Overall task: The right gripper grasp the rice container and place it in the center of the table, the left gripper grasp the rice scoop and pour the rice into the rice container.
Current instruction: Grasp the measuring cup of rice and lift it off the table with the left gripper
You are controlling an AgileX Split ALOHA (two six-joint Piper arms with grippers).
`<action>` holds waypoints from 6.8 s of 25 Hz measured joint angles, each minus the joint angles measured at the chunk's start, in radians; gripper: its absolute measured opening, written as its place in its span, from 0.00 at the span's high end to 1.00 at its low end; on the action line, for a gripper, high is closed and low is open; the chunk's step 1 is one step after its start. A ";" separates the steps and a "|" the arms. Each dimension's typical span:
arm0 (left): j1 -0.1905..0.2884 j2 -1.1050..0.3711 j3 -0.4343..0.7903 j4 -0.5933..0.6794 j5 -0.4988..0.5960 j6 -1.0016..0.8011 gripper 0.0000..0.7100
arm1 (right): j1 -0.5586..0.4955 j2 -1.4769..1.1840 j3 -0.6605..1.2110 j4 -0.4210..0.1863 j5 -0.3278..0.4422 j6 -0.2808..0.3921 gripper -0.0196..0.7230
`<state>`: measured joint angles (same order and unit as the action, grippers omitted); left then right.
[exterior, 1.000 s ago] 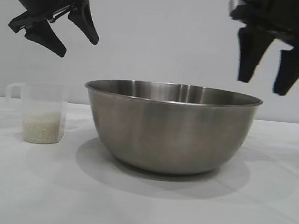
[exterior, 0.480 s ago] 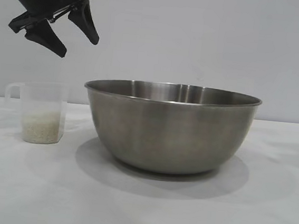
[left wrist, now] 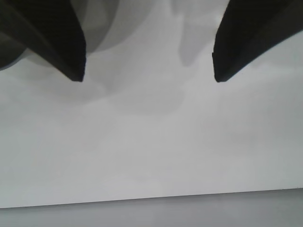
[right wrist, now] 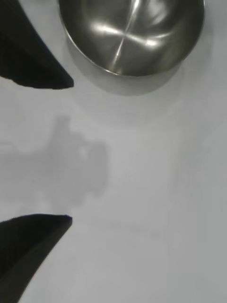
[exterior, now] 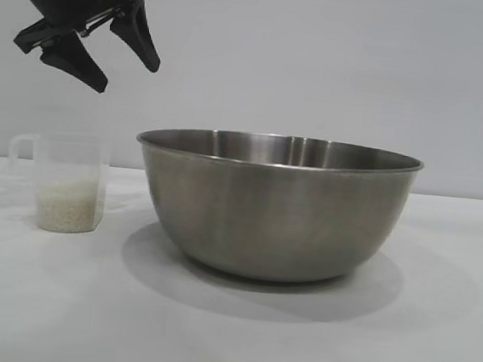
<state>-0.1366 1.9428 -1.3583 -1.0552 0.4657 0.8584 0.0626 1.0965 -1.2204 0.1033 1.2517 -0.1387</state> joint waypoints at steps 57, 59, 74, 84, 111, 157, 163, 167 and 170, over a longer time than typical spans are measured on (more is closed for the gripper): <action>0.000 -0.198 0.000 0.431 0.237 -0.302 0.31 | 0.000 -1.064 0.732 -0.047 -0.109 0.048 0.34; 0.000 -0.213 0.000 0.568 0.314 -0.453 0.31 | 0.000 -1.064 0.732 -0.047 -0.109 0.048 0.34; 0.000 -0.477 0.164 1.029 0.496 -0.853 0.31 | 0.000 -1.064 0.732 -0.047 -0.109 0.048 0.34; 0.000 -0.743 0.615 0.931 0.089 -0.855 0.31 | 0.000 -1.064 0.732 -0.047 -0.109 0.048 0.34; 0.000 -0.850 1.247 0.867 -0.715 -0.860 0.31 | 0.000 -1.064 0.732 -0.047 -0.109 0.048 0.34; 0.000 -0.110 1.179 1.230 -1.603 -0.983 0.68 | 0.000 -1.064 0.732 -0.047 -0.109 0.048 0.34; 0.000 -0.090 1.133 1.284 -1.606 -0.979 0.62 | 0.000 -1.064 0.732 -0.047 -0.109 0.048 0.34; 0.000 -0.047 1.096 1.325 -1.609 -0.979 0.62 | 0.000 -1.064 0.732 -0.047 -0.110 0.048 0.34; 0.000 -0.035 1.094 1.327 -1.609 -0.979 0.62 | 0.000 -1.064 0.732 -0.047 -0.110 0.048 0.34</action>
<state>-0.1366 1.9074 -0.2645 0.2717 -1.1428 -0.1209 0.0626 0.0325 -0.4885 0.0562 1.1413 -0.0903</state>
